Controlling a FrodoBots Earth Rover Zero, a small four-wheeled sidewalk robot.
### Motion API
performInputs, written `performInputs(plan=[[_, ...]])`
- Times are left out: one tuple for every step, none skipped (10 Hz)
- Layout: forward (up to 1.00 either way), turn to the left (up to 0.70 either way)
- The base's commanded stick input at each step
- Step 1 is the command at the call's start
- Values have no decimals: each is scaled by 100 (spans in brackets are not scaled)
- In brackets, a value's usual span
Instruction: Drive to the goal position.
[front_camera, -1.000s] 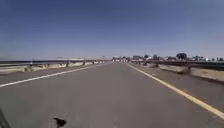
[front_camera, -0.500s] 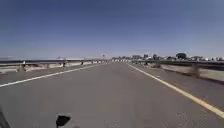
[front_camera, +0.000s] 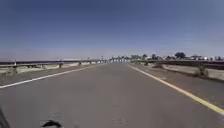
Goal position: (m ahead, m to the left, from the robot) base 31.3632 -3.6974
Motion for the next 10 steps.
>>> performInputs(plan=[[100, 0], [100, 0], [100, 0], [100, 0], [100, 0], [100, 0], [100, 0], [100, 0], [100, 0], [100, 0]])
